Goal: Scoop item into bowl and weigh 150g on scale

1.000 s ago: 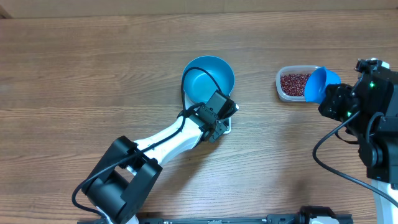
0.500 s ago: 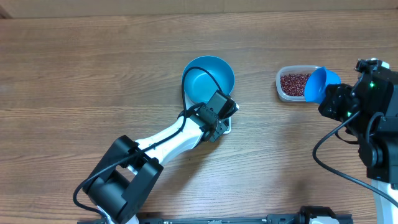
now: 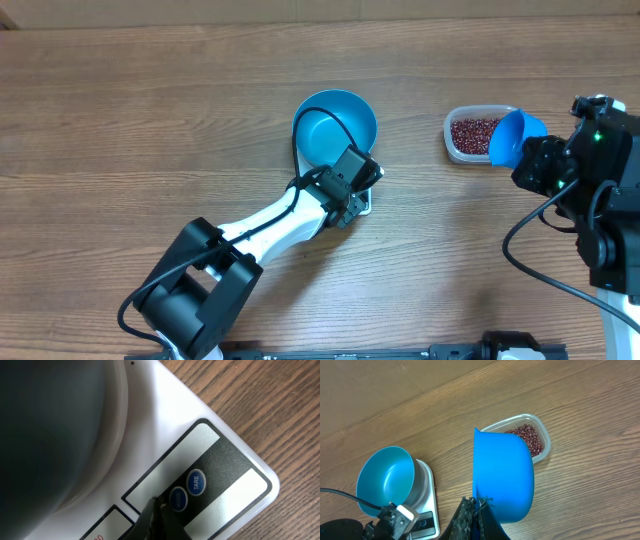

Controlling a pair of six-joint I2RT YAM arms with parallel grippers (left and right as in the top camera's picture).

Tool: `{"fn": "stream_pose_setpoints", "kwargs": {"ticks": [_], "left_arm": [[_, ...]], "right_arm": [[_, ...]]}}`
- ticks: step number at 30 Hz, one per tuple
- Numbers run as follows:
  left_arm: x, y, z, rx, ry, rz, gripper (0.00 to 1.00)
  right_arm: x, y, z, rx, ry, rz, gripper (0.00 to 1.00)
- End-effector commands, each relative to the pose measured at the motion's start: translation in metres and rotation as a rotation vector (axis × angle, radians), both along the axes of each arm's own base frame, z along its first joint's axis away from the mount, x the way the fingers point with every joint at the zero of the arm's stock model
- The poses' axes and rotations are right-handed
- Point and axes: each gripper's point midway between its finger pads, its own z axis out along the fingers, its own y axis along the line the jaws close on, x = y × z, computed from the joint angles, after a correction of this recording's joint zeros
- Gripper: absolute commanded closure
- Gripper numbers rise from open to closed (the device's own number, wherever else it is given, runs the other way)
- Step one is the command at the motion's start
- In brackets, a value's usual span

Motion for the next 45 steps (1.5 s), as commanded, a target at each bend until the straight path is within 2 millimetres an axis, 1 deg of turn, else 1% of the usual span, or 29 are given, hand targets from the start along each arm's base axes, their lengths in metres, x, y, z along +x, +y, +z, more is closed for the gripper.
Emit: {"fn": "stream_pose_setpoints", "kwargs": {"ticks": [1, 5, 19, 22, 26, 32, 36, 42, 45], "left_arm": [[-0.005, 0.012, -0.019, 0.052, 0.032, 0.028, 0.96], [-0.008, 0.014, -0.021, 0.061, 0.048, 0.028, 0.96], [-0.005, 0.011, -0.019, 0.05, 0.036, 0.029, 0.96], [-0.005, 0.009, -0.015, 0.048, 0.033, 0.025, 0.96], [-0.011, 0.005, -0.002, 0.043, 0.027, 0.01, 0.96], [-0.026, 0.0, 0.027, 0.026, 0.01, -0.022, 0.96], [-0.034, 0.002, 0.054, 0.004, -0.013, -0.033, 0.96], [-0.047, 0.018, 0.107, -0.048, -0.071, -0.028, 0.96], [-0.049, 0.022, 0.143, -0.136, -0.133, -0.003, 0.95]], "right_arm": [[0.001, -0.001, 0.013, -0.007, -0.037, -0.002, 0.96], [0.0, -0.001, 0.012, -0.007, -0.035, -0.002, 0.96], [0.0, -0.001, 0.012, -0.006, -0.034, -0.002, 0.96], [0.0, -0.001, 0.012, -0.006, -0.033, -0.002, 0.96], [0.0, -0.001, 0.012, -0.007, -0.034, -0.002, 0.96], [0.001, -0.001, 0.013, -0.007, -0.039, -0.002, 0.96], [0.001, -0.001, 0.013, -0.007, -0.039, -0.002, 0.96], [0.002, -0.001, 0.014, -0.007, -0.045, -0.002, 0.96], [0.002, -0.001, 0.015, -0.007, -0.046, -0.002, 0.96]]}}
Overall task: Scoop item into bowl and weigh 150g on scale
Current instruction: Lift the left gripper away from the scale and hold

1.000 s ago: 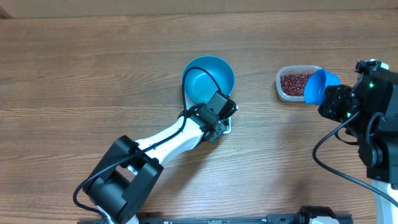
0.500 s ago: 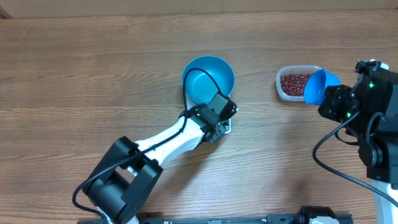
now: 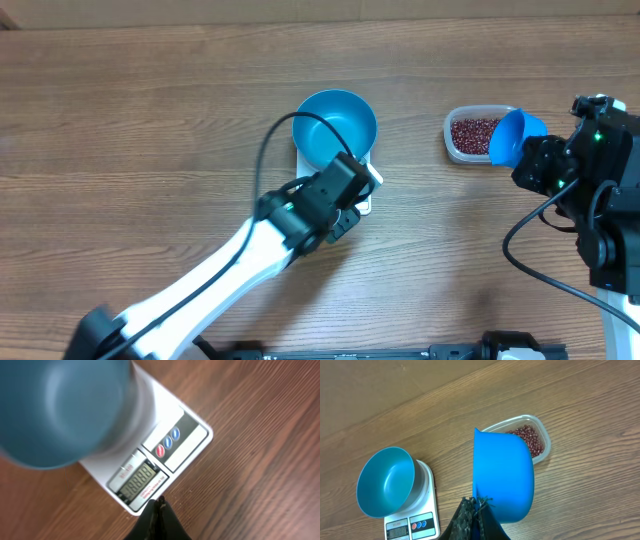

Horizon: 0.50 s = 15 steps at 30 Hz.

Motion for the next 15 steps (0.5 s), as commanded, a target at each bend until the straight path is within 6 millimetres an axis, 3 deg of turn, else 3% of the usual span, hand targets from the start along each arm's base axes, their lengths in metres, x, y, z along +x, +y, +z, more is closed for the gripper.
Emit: {"fn": "stream_pose_setpoints", "kwargs": {"ticks": [1, 2, 3, 4, 5, 11, 15], "left_arm": [[-0.001, 0.007, 0.042, -0.12, -0.069, 0.044, 0.95], [-0.002, 0.01, 0.053, -0.153, -0.084, 0.046, 0.96], [-0.002, 0.013, 0.063, -0.185, -0.096, 0.048, 0.87], [-0.003, 0.017, 0.075, -0.224, -0.107, 0.05, 0.57], [-0.004, 0.021, 0.084, -0.257, -0.116, 0.052, 0.01], [-0.009, 0.056, 0.127, -0.424, -0.143, 0.094, 0.0], [-0.01, 0.07, 0.14, -0.456, -0.174, 0.122, 0.0]], "right_arm": [[0.001, -0.001, 0.014, -0.007, -0.041, -0.003, 0.96], [0.001, -0.001, 0.014, -0.007, -0.041, -0.002, 0.96], [0.001, -0.001, 0.014, -0.007, -0.041, -0.003, 0.96], [0.001, -0.001, 0.014, -0.007, -0.041, -0.003, 0.96], [0.001, -0.001, 0.014, -0.007, -0.041, -0.003, 0.96], [0.001, -0.001, 0.014, -0.006, -0.041, -0.002, 0.96], [0.001, -0.001, 0.014, -0.005, -0.041, -0.003, 0.96]]}}
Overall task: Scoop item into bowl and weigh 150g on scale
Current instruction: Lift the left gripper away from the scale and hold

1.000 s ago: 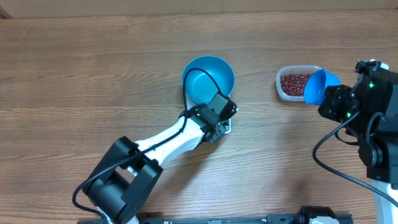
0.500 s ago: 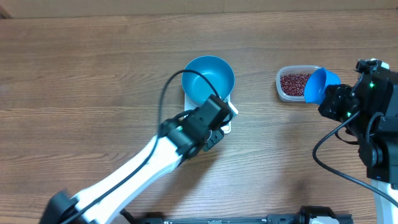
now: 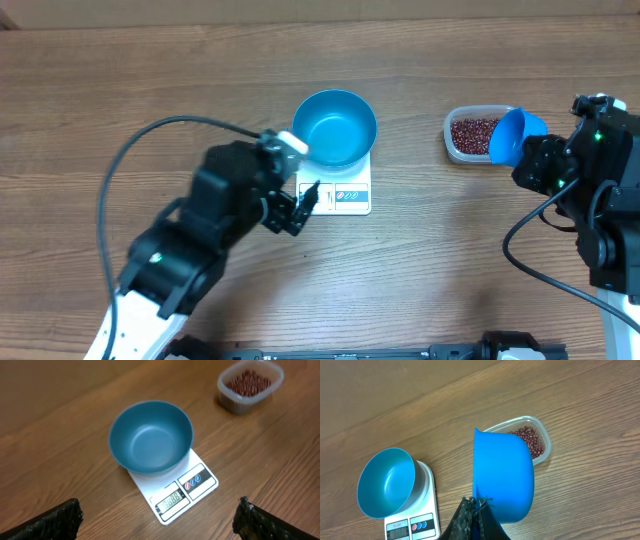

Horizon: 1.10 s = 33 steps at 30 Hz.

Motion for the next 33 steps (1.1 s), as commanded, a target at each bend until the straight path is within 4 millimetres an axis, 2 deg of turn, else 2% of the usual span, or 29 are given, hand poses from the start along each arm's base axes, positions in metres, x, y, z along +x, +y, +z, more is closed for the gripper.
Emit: {"fn": "stream_pose_setpoints", "kwargs": {"ticks": [1, 20, 33], "left_arm": [[-0.008, -0.002, 0.009, -0.064, 0.004, -0.031, 0.0], [0.001, -0.007, -0.012, -0.033, 0.067, -0.031, 0.0], [0.013, -0.014, -0.044, 0.012, 0.157, -0.028, 0.01]], "right_arm": [[0.001, -0.001, 0.013, -0.004, -0.037, -0.003, 0.96], [0.001, -0.001, 0.013, -0.004, -0.037, -0.003, 0.96], [0.001, -0.001, 0.012, -0.004, -0.034, -0.004, 0.96]]}}
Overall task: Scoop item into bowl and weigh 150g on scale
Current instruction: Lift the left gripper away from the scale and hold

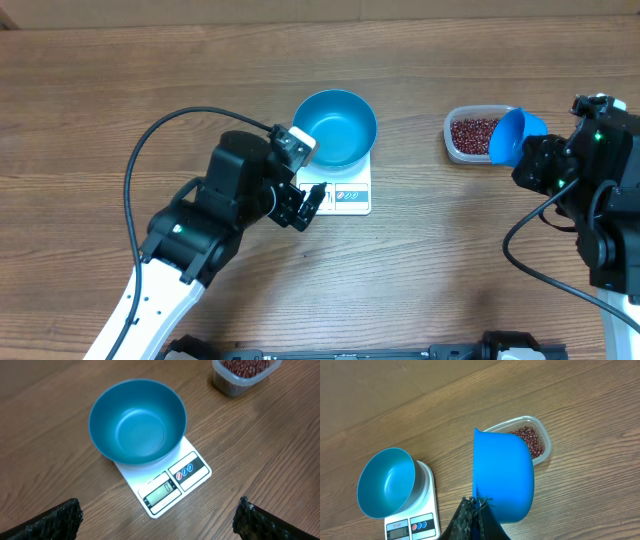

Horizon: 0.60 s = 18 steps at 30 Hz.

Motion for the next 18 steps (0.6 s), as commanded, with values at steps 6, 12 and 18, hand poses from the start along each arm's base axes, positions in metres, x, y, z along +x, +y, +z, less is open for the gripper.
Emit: {"fn": "stream_pose_setpoints", "kwargs": {"ticks": [6, 12, 18], "left_arm": [[0.008, -0.005, -0.03, 0.026, 0.092, 0.004, 0.0], [0.015, -0.008, -0.059, 0.069, 0.162, 0.01, 0.0], [0.026, -0.014, -0.068, 0.069, 0.163, 0.01, 0.0]], "right_arm": [[0.002, -0.001, 0.011, -0.003, -0.029, -0.003, 0.96], [0.002, -0.001, 0.008, -0.003, -0.016, -0.004, 0.96], [0.002, -0.001, 0.008, -0.003, -0.016, -0.003, 0.96]]}}
